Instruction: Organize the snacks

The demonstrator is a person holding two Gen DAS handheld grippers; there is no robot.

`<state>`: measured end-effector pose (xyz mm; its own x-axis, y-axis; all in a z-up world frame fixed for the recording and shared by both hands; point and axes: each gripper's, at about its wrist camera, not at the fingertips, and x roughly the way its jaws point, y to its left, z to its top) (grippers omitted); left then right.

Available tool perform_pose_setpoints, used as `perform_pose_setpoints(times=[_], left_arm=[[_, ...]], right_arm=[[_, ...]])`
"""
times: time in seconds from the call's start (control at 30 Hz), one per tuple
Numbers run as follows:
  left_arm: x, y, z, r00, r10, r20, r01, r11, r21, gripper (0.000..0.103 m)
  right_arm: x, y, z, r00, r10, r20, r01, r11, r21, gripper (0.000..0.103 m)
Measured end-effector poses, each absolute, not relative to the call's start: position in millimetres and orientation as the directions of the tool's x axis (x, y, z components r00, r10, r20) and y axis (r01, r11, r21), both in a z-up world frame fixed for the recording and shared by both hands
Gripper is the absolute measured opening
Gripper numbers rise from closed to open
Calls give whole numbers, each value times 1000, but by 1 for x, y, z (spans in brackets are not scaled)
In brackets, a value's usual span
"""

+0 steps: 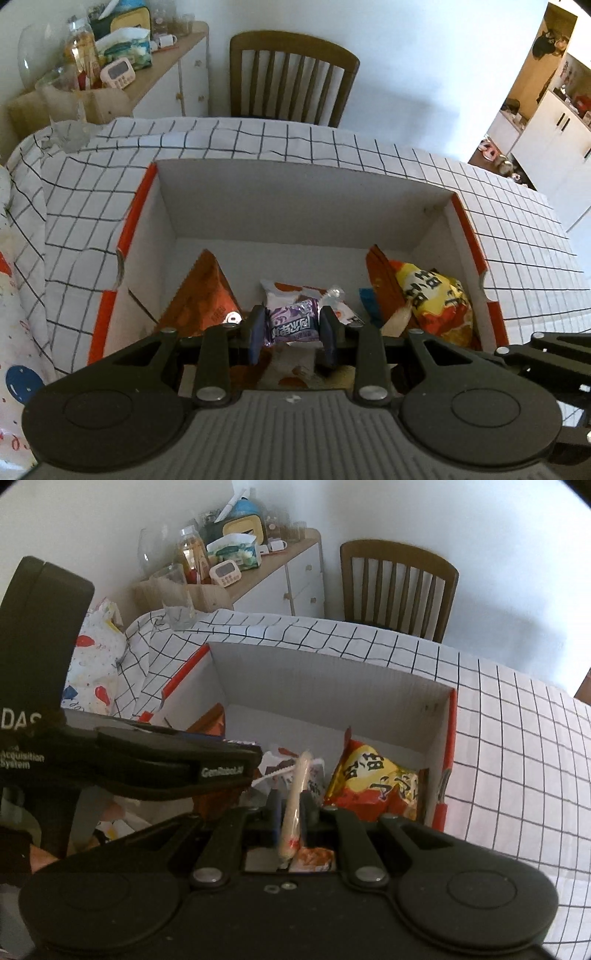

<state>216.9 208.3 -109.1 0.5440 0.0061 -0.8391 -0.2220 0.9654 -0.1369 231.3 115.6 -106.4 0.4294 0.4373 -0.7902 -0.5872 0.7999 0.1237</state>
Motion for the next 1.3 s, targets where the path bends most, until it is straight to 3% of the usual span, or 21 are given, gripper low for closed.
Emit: perform_pose_setpoints(times=[0.1, 0.17, 0.23, 0.5, 0.8, 0.9, 1.1, 1.2, 1.3], left_arm=[[214, 205, -107, 545, 9, -838, -214, 968, -129, 34], [213, 206, -105, 554, 9, -833, -210, 969, -129, 56], [208, 205, -101, 575, 15, -818, -208, 970, -128, 66], [191, 197, -85, 601, 23, -799, -200, 972, -122, 66], [166, 187, -63, 645, 15, -764, -172, 977, -126, 66], [156, 184, -52, 668, 12, -744, -168, 977, -135, 75], [135, 176, -30, 716, 11, -698, -150, 979, -137, 76], [124, 172, -22, 735, 11, -678, -146, 979, -143, 83], [113, 168, -16, 749, 21, -663, -142, 981, -130, 84]], right_arm=[[230, 112, -109, 420, 440, -794, -583, 801, 136, 19], [228, 110, -108, 415, 445, -794, -581, 801, 146, 20], [225, 106, -108, 415, 447, -793, -579, 802, 149, 21], [214, 89, -98, 426, 461, -779, -577, 801, 158, 34], [195, 69, -73, 464, 501, -731, -597, 786, 160, 57], [188, 61, -64, 483, 508, -713, -604, 783, 148, 63], [175, 47, -50, 514, 525, -678, -610, 780, 142, 71], [165, 37, -42, 540, 535, -650, -616, 778, 129, 79], [156, 27, -35, 555, 550, -624, -621, 773, 129, 84]])
